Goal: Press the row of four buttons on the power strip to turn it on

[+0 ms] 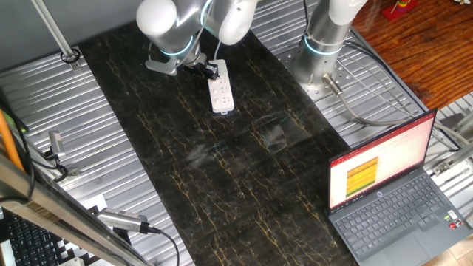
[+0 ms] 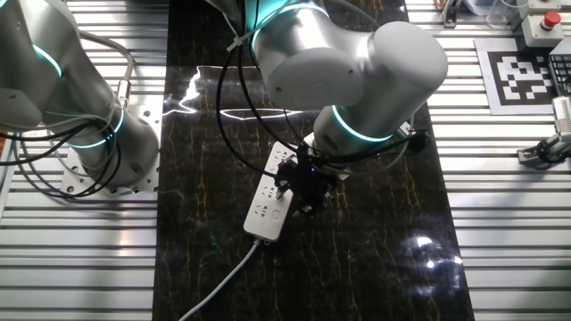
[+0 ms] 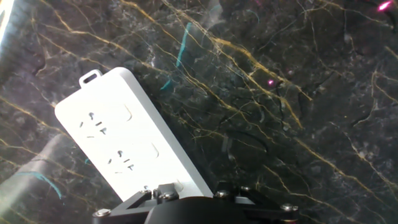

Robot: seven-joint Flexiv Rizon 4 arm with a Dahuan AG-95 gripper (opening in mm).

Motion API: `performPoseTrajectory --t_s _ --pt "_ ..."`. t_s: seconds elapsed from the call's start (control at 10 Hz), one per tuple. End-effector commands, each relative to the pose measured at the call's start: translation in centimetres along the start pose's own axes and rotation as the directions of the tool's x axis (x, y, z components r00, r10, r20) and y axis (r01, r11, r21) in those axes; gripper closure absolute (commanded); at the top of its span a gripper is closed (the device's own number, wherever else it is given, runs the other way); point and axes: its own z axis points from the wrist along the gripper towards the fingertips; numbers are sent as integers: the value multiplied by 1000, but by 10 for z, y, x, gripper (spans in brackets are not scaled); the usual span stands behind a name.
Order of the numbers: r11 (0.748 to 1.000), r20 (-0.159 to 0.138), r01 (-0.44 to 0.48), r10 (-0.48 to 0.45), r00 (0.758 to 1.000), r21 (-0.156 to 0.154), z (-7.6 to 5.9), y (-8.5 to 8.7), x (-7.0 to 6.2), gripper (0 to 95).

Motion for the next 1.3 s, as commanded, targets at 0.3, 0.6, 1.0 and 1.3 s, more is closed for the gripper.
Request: performPoseTrajectory --t_s 0.3,0.6,1.0,1.3 --pt "1000 -1 -3 3 1000 -1 8 -2 -5 570" --pt "1000 -18 3 -3 1000 -17 -23 0 -3 570" --pt "1000 -13 -6 6 1000 -19 -30 3 -12 570" --pt "999 -13 -28 27 1000 -18 -26 10 -28 570"
